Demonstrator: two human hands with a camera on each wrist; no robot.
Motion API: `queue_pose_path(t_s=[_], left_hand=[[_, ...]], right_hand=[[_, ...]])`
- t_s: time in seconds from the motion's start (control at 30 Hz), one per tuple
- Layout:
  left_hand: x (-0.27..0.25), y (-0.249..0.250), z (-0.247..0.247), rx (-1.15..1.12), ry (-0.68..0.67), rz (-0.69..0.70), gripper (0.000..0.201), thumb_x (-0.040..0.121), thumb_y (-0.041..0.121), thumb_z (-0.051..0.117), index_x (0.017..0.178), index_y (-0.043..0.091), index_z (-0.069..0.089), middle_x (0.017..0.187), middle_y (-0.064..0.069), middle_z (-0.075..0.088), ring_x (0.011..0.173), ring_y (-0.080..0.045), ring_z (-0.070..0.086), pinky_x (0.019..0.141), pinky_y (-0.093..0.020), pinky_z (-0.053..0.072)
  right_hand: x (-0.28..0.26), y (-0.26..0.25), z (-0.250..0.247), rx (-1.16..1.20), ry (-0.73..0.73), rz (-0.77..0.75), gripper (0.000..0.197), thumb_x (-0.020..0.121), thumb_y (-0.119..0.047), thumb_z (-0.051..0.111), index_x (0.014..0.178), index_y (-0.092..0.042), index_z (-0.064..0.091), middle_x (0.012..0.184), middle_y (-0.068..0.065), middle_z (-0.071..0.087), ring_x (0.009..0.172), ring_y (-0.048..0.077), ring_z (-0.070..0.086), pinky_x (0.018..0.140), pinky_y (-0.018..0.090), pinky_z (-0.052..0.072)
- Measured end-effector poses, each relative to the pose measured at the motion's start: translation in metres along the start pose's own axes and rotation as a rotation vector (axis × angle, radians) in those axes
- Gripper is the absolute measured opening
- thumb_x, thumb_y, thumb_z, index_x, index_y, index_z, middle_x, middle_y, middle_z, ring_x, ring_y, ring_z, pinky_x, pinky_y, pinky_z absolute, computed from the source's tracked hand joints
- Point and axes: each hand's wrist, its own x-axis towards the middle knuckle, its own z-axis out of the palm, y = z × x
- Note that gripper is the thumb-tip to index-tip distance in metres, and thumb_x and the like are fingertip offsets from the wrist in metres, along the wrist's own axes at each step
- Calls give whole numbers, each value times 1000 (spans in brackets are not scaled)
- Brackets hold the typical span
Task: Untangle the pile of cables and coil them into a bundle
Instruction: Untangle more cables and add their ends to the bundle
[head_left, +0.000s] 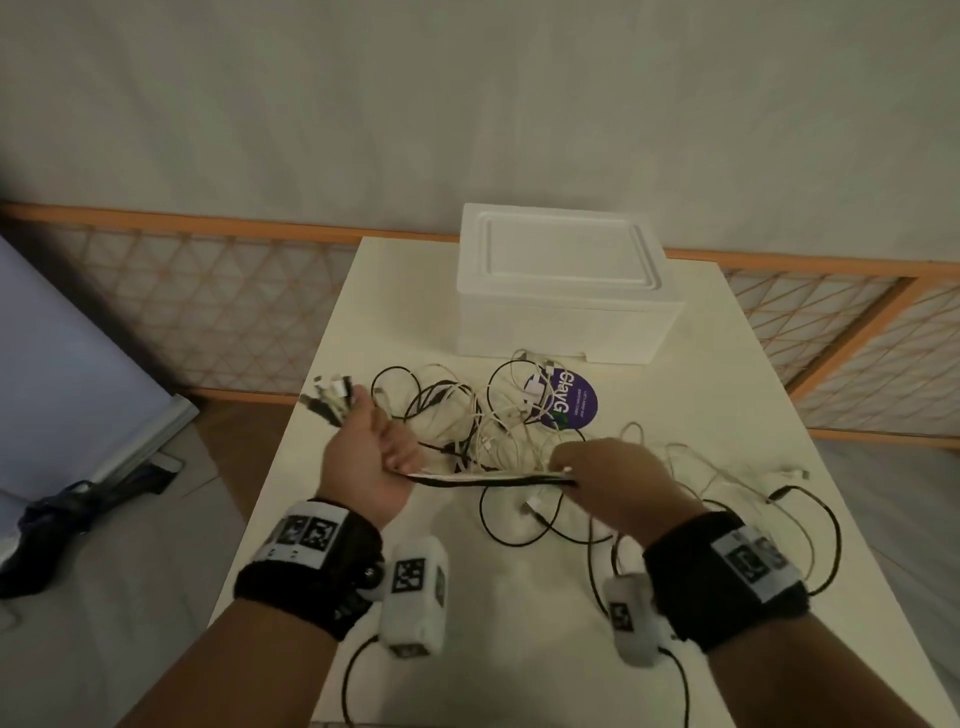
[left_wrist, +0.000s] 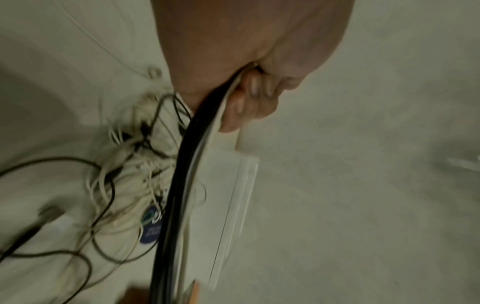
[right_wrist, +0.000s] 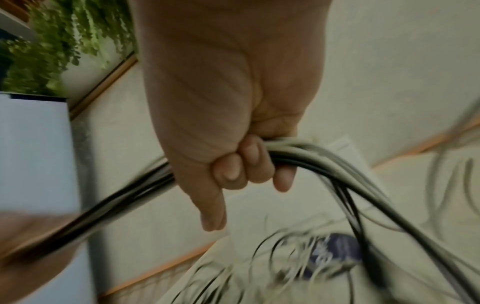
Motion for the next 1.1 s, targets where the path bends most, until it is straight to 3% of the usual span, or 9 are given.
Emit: queue_pose_path(t_s=[0.27, 0.4, 0.53, 0.6, 0.7, 0.87, 0.97, 1.03, 1.1], left_hand=[[9, 9, -42, -53, 156, -70, 63, 96, 55, 39, 45, 19, 30, 39, 5, 21, 28, -9, 17, 33, -14, 15], [13, -10, -46, 15, 219, -93, 54, 97, 53, 41, 56, 20, 28, 40, 5, 22, 28, -9, 17, 32, -14, 15], [15, -46, -51, 183, 296, -171, 49, 96, 47, 47, 60, 19, 29, 39, 4, 25, 27, -9, 19, 33, -13, 16], [16, -65, -50, 266, 318, -204, 48, 95, 43, 53, 60, 19, 30, 41, 3, 26, 27, -10, 19, 33, -13, 17], [16, -83, -45, 339, 326, -232, 49, 91, 39, 61, 58, 20, 31, 41, 4, 24, 29, -11, 18, 36, -14, 17], [15, -93, -35, 362, 356, -220, 33, 91, 18, 58, 64, 18, 39, 45, 3, 28, 32, -9, 21, 37, -17, 19], [15, -94, -32, 332, 352, -218, 34, 92, 13, 53, 63, 18, 36, 41, 3, 28, 30, -9, 21, 37, -16, 19], [14, -95, -31, 302, 323, -207, 36, 93, 15, 54, 63, 19, 34, 41, 4, 26, 31, -9, 20, 37, -16, 19], [12, -96, -27, 271, 281, -190, 39, 93, 21, 58, 63, 20, 33, 44, 4, 23, 33, -10, 19, 37, -17, 18]], right_hand=[[-21, 58, -30, -27, 195, 214, 10, 86, -34, 56, 88, -32, 65, 84, -8, 66, 85, 17, 61, 67, 27, 46], [-22, 74, -14, -37, -12, 207, 41, 72, -65, 64, 61, -28, 49, 64, -9, 49, 75, 12, 52, 68, 28, 46], [-21, 93, 24, 203, -241, 162, 65, 42, -86, 63, 81, -34, 61, 80, -13, 61, 83, 7, 58, 73, 24, 46], [-18, 98, 36, 438, -265, 145, 78, 50, -92, 51, 96, -31, 64, 97, -7, 65, 90, 10, 60, 82, 25, 47], [-4, 83, 58, 317, -330, 128, 54, 90, -64, 40, 97, -16, 63, 102, 3, 63, 95, 18, 58, 83, 29, 43], [15, 43, 105, 80, -293, -2, 37, 88, -45, 53, 114, -19, 54, 118, 3, 55, 111, 23, 53, 88, 33, 42], [18, 39, 112, -25, -272, -46, 31, 96, -34, 43, 116, -13, 52, 120, 7, 55, 110, 26, 54, 87, 36, 44], [20, 46, 108, 31, -252, -67, 26, 98, -31, 39, 113, -13, 52, 115, 7, 57, 106, 26, 56, 85, 36, 45], [22, 54, 95, 280, -179, -51, 14, 97, -27, 40, 101, -18, 51, 99, 1, 61, 93, 22, 60, 80, 35, 46]])
